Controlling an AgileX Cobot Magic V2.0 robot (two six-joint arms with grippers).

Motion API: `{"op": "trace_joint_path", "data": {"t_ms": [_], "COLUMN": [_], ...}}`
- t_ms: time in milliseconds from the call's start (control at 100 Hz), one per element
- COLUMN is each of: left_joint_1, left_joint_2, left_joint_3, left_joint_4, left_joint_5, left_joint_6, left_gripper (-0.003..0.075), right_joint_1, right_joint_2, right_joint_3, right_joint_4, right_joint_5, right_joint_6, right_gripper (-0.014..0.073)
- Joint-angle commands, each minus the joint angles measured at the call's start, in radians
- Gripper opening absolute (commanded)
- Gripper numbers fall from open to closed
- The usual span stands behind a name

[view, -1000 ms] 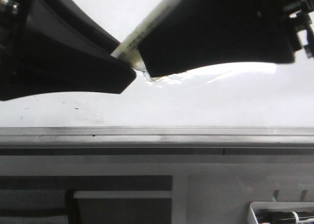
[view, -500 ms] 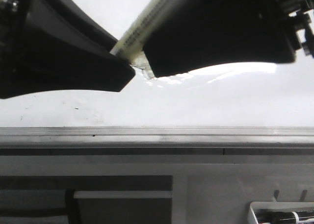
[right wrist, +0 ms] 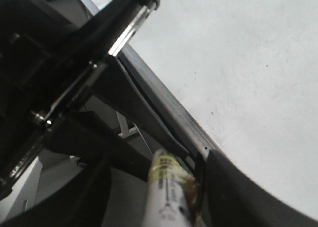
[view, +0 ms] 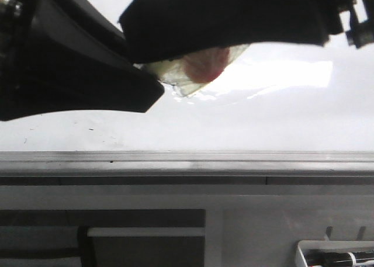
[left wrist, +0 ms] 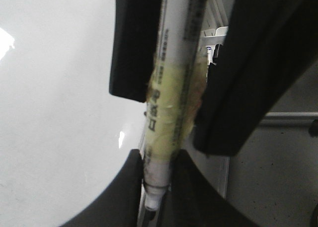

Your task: Write number 5 on whiteboard

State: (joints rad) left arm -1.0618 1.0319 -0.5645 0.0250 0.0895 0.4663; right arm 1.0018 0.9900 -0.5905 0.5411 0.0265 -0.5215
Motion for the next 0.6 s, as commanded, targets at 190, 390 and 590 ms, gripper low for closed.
{"op": "trace_joint_path", "data": {"t_ms": [190,390,590], "left_joint_1": [-0.008,-0.008,-0.008], "left_joint_2": [-0.012,-0.012,-0.046], "left_joint_3": [-0.034,-0.034,-0.034], "left_joint_4": [-0.005,-0.103,-0.23], "left_joint_5": [-0.074,-0.074,-0.074], "left_joint_6": [-0.004,-0.014,-0.014], "left_gripper": [-0.002,0.0086,0.045], "right_joint_1": [0.006,0.006,-0.001], "right_joint_2": [-0.002,-0.002,-0.002], "right_joint_3": [-0.036,-0.036,-0.036], "right_joint_4": [0.002,0.002,-0.015], "right_joint_5": [-0.059,-0.055,-0.048], "right_joint_6": [-0.002,-0.002,-0.002], "right_gripper": [-0.0018,-0.0062,-0.0062]}}
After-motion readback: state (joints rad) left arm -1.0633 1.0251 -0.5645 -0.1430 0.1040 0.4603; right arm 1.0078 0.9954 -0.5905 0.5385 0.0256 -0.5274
